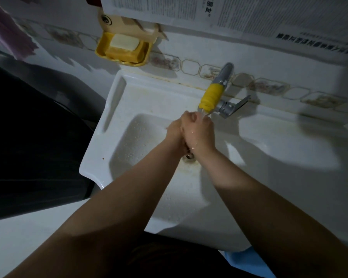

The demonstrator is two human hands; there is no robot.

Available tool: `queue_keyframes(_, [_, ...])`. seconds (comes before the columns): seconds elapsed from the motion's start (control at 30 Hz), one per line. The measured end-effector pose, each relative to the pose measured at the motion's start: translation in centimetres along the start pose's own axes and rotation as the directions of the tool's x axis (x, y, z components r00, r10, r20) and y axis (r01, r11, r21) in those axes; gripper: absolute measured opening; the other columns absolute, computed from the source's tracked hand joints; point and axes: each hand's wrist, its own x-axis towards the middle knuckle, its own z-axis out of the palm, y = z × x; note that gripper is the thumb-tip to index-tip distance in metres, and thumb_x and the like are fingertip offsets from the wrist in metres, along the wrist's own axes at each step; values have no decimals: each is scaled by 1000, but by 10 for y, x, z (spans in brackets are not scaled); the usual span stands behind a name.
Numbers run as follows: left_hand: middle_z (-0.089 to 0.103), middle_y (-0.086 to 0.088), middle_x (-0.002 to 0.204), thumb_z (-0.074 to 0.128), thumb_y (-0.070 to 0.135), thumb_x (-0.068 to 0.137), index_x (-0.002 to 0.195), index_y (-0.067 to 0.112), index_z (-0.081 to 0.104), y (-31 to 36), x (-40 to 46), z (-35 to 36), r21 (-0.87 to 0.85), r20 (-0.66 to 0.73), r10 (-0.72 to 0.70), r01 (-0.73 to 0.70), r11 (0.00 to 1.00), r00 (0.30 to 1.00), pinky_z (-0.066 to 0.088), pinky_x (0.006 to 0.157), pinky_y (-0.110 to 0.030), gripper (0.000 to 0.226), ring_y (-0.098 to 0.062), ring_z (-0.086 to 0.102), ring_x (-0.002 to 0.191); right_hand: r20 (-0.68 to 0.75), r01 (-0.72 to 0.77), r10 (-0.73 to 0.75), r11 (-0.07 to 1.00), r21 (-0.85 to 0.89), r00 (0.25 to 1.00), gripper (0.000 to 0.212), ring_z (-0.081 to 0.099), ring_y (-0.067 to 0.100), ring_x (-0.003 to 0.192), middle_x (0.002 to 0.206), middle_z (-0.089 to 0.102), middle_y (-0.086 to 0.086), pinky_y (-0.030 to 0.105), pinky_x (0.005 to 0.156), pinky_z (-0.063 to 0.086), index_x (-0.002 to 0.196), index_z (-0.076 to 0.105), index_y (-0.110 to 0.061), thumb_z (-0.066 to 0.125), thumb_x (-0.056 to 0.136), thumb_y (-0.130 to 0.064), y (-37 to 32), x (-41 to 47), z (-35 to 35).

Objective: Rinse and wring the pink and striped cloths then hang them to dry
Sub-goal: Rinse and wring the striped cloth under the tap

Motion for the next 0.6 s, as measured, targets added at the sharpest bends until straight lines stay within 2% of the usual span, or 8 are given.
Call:
queue_keyframes(0.03, [70, -13, 90, 34, 20, 103, 102, 6, 60, -4, 2, 2, -18, 28, -21, 22, 1000, 999, 47, 51, -20, 30, -19, 67, 76, 1, -30, 30, 999, 27, 1000, 40, 62, 36, 72, 74, 65, 20, 39, 66, 49, 57, 56, -13, 49, 87, -38, 1, 8, -2])
queue_keyframes(0.1, [47, 1, 42, 32, 29, 102, 61, 16, 45, -8, -8, 5, -26, 132, -154, 158, 987, 979, 28, 35, -15, 45, -10, 43, 33, 14, -101, 100, 992, 69, 995, 46, 59, 34, 56, 60, 60, 14, 37, 57, 50, 46, 46, -16, 50, 85, -40, 8, 25, -11])
queue_keyframes(0.2, [38, 4, 45, 38, 41, 98, 61, 19, 44, -12, -13, -6, -10, 320, -199, 214, 977, 926, 16, 35, -10, 43, -6, 25, 30, 4, -115, 116, 991, -69, 993, 36, 54, 25, 68, 68, 56, 7, 28, 64, 39, 61, 52, -13, 54, 90, -32, 23, 44, -30])
queue_keyframes(0.27, [37, 5, 48, 43, 52, 95, 65, 21, 50, -6, -12, -20, -54, 370, -165, 198, 979, 914, 14, 36, -10, 44, -5, 25, 32, 5, -122, 122, 992, 13, 992, 27, 54, 20, 75, 75, 58, 4, 24, 65, 34, 77, 64, -14, 56, 90, -35, 31, 43, -41])
queue_keyframes(0.43, [49, -3, 42, 42, 46, 98, 76, 12, 52, -8, 9, -62, -41, 308, -89, 107, 993, 947, 29, 38, -18, 42, -14, 40, 32, 141, -292, 265, 925, 242, 954, 42, 59, 19, 69, 83, 69, 7, 20, 49, 40, 96, 69, -18, 58, 85, -57, 47, 37, -58])
queue_keyframes(0.5, [52, -4, 48, 37, 39, 101, 81, 11, 51, -12, 13, -69, -54, 276, -47, 64, 997, 960, 32, 41, -20, 37, -16, 46, 39, 224, -325, 254, 865, 382, 941, 39, 65, 23, 75, 92, 72, 15, 28, 59, 48, 95, 69, -19, 61, 82, -55, 52, 34, -59])
queue_keyframes(0.53, [51, -4, 51, 35, 35, 102, 83, 11, 50, -11, 13, -69, -84, 249, -26, 48, 995, 968, 32, 42, -20, 34, -16, 45, 41, 260, -326, 226, 828, 456, 939, 32, 68, 20, 73, 88, 73, 12, 30, 64, 52, 94, 68, -17, 60, 87, -48, 53, 32, -58])
queue_keyframes(0.6, [48, -5, 52, 32, 28, 104, 84, 11, 50, -7, 13, -66, -149, 165, -15, 40, 988, 986, 30, 42, -19, 32, -16, 43, 42, 353, -330, 139, 755, 567, 925, 21, 58, 10, 44, 54, 64, 1, 18, 48, 46, 85, 62, -13, 52, 96, -28, 44, 22, -59])
